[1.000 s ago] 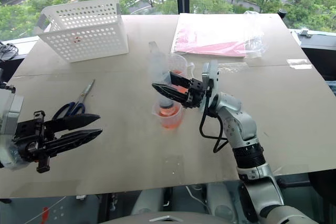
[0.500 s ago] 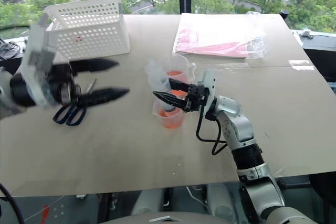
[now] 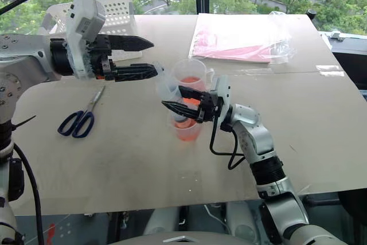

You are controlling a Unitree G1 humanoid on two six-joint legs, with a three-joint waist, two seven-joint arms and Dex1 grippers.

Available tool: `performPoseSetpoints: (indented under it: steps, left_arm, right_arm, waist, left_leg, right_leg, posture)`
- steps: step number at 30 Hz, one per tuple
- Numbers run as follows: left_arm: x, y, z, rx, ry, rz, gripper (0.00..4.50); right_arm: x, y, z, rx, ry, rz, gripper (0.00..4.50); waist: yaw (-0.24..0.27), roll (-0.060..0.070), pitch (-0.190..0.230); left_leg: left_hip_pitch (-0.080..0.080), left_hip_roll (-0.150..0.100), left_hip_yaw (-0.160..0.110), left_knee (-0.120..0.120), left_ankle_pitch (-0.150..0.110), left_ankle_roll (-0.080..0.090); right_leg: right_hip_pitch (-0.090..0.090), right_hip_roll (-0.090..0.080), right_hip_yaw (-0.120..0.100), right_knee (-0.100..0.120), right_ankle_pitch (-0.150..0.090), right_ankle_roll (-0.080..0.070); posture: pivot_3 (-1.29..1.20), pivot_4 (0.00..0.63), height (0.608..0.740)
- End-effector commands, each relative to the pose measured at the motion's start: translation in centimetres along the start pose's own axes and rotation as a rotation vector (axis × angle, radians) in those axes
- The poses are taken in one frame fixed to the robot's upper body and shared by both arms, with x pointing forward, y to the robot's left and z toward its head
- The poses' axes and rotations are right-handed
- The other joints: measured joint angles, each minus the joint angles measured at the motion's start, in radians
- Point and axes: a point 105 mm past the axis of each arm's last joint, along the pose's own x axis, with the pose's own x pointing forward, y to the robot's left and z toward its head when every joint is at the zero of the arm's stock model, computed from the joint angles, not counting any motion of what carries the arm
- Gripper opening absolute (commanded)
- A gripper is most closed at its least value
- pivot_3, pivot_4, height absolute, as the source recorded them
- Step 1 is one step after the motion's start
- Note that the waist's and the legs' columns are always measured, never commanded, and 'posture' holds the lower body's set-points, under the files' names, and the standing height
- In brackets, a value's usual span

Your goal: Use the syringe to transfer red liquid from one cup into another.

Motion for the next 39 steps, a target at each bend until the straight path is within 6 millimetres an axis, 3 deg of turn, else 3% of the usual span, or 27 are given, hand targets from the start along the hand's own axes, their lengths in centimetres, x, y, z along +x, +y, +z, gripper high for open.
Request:
performPoseSetpoints:
  steps: [1,5,12,28,35,39]
  left_arm:
    - [0.4,-0.1,1.6,0.071,-0.057,-0.017,1.89]
    - [0.6,-0.9,2.2,0.079,-0.1,-0.074,0.01]
    - [1.0,-3.6,0.0,0.049,-0.046,-0.173,0.0]
    - [2.4,-4.7,-3.4,0.03,0.001,-0.199,0.0]
    - [2.5,-4.7,-3.2,0.029,-0.022,-0.189,0.0]
    - [1.8,-4.5,-1.8,0.007,-0.091,-0.177,0.0]
  right_arm:
    - [1.1,1.0,2.0,-0.061,-0.054,0.059,1.44]
    - [1.3,1.0,2.2,-0.059,-0.061,0.054,1.44]
    - [1.3,0.9,3.0,-0.05,-0.085,0.057,1.44]
    - [1.0,0.4,5.8,-0.049,-0.126,0.062,1.44]
    - [1.2,0.4,6.5,-0.062,-0.132,0.071,1.44]
    - [1.1,0.4,6.7,-0.065,-0.129,0.076,1.44]
  waist:
    - [0.001,0.0,0.0]
    - [-0.003,0.0,0.0]
    - [-0.004,0.0,0.0]
    - [-0.001,0.0,0.0]
    - [-0.001,0.0,0.0]
    - [-0.001,0.0,0.0]
  left_leg:
    - [0.0,0.0,0.0,0.0,0.0,0.0]
    - [0.0,0.0,0.0,0.0,0.0,0.0]
    - [0.0,0.0,0.0,0.0,0.0,0.0]
    - [0.0,0.0,0.0,0.001,0.0,0.0]
    - [0.0,0.0,0.0,0.001,0.0,0.0]
    - [0.0,0.0,0.0,0.001,0.0,0.0]
  right_leg:
    - [0.0,0.0,0.0,0.0,0.0,0.0]
    - [0.0,0.0,0.0,0.0,0.0,0.0]
    - [0.0,0.0,0.001,0.001,0.0,0.0]
    - [0.0,0.0,0.0,0.001,0.0,0.0]
    - [0.0,0.0,0.0,0.001,0.0,0.0]
    - [0.0,0.0,0.0,0.001,0.0,0.0]
  posture:
    - [0.0,0.15,0.74]
    - [0.0,0.15,0.74]
    - [0.0,0.15,0.74]
    - [0.0,0.15,0.74]
    - [0.0,0.15,0.74]
    - [0.0,0.15,0.74]
